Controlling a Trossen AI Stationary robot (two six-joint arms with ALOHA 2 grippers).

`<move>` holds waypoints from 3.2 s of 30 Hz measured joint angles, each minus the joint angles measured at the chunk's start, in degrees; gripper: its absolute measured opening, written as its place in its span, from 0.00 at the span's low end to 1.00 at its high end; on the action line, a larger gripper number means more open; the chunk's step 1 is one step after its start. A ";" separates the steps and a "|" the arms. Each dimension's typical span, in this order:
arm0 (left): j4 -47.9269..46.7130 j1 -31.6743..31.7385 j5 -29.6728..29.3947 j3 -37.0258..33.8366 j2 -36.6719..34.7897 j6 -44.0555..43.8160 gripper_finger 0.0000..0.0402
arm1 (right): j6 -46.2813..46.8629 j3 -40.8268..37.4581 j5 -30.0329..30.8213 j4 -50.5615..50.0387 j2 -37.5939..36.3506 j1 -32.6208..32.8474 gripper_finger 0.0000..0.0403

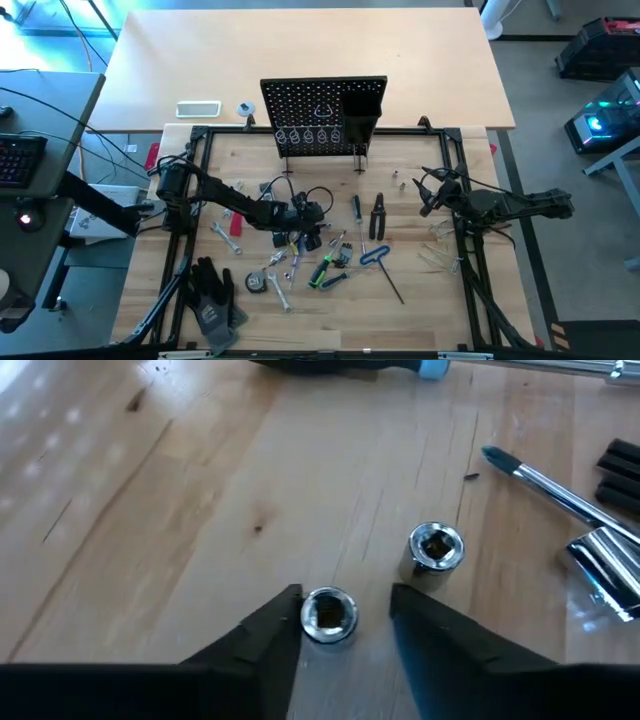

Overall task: Hang tools onto peg board
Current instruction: Put the socket wrench into the pegboard bin

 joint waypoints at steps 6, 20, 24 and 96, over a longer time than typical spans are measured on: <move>-0.21 0.06 1.00 0.00 0.00 0.33 0.18 | 0.00 0.01 0.01 0.00 0.00 -0.02 0.50; -2.17 -2.54 2.55 0.62 -4.14 2.31 0.13 | 0.00 -0.01 -0.01 0.03 0.00 -0.01 0.50; -3.62 -4.25 2.55 1.48 -7.67 4.78 0.13 | 0.00 0.00 -0.02 0.04 0.00 -0.02 0.50; -30.94 19.12 -0.54 59.84 -6.40 30.50 0.21 | 0.02 0.00 0.01 0.02 0.09 0.00 0.50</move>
